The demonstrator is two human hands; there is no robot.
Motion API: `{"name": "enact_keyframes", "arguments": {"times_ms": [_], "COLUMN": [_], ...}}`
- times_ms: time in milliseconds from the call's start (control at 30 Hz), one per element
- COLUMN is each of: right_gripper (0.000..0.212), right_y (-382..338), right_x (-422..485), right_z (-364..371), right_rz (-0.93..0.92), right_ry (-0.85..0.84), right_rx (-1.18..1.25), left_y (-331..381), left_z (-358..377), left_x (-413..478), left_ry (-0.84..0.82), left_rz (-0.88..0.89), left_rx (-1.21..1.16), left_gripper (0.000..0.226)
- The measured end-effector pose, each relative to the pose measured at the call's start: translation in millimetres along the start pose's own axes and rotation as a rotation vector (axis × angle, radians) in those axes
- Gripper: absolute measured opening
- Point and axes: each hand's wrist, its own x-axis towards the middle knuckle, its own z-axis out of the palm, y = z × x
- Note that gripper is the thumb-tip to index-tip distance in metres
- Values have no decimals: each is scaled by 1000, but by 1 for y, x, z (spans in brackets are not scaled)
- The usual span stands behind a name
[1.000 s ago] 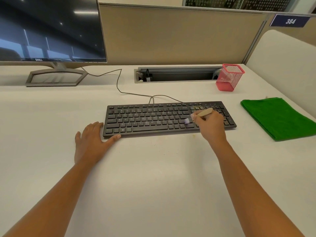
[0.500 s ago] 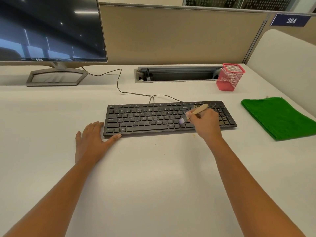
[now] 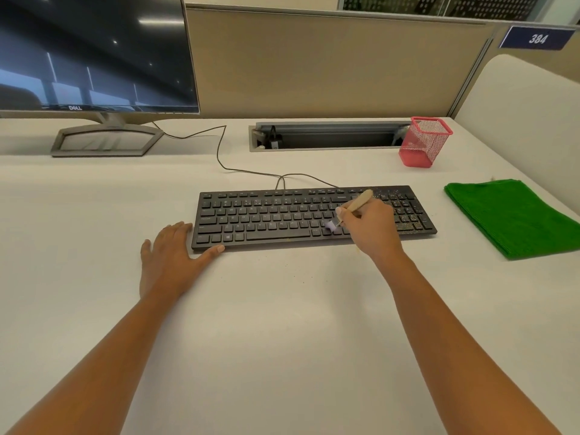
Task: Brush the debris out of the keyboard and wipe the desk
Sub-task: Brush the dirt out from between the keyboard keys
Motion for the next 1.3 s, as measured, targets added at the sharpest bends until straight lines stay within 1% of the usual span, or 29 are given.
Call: {"name": "enact_keyframes", "arguments": {"times_ms": [67, 133, 167, 233, 333, 367, 467, 533, 633, 733, 867, 933, 1033, 1100, 1200, 1300], "right_gripper": [22, 20, 19, 19, 21, 21, 22, 23, 26, 25, 23, 24, 25, 25, 27, 24], "right_y": [-1, -1, -1, -3, -6, -7, -6, -5, -7, -11, -13, -12, -12, -14, -17, -21], "right_x": [0, 1, 1, 1, -1, -3, -5, -4, 0, 3, -3, -6, -6, -5, -4, -7], "right_z": [0, 0, -1, -1, 3, 5, 11, 11, 7, 3, 9, 13, 15, 13, 13, 16], "right_rz": [21, 64, 77, 67, -12, -35, -38, -7, 44, 48, -41, -26, 13, 13, -34, -91], "right_ry": [-80, -141, -144, -97, 37, 57, 23, -38, -115, -73, 29, 4, -85, -115, -58, 3], "right_rx": [-18, 47, 84, 118, 107, 100, 51, 8, 12, 63, 58, 36, -12, -23, 2, 29], "left_y": [-1, -2, -2, -2, -1, -1, 0, 1, 1, 1, 2, 3, 4, 3, 3, 4], "left_z": [1, 2, 2, 1, 1, 1, 0, -1, -2, -2, -3, -3, -3, -3, -3, -4], "left_x": [0, 1, 1, 1, -1, -1, 0, 0, -1, -1, -1, -2, -2, -2, -1, -2], "left_ry": [-2, -4, -6, -5, -5, -8, -9, -13, -18, -23, -15, -9, -8, -11, -15, -14], "left_rz": [-1, 2, 1, -4, -3, -4, -5, -7, -11, -13, -16, -17, -17, -18, -18, -21], "left_rx": [2, 4, 3, 2, -2, -3, -9, -8, -9, -11, -24, -28, -31, -29, -25, -32], "left_gripper": [79, 82, 80, 78, 79, 80, 82, 83, 83, 85, 79, 77, 75, 75, 76, 77]}}
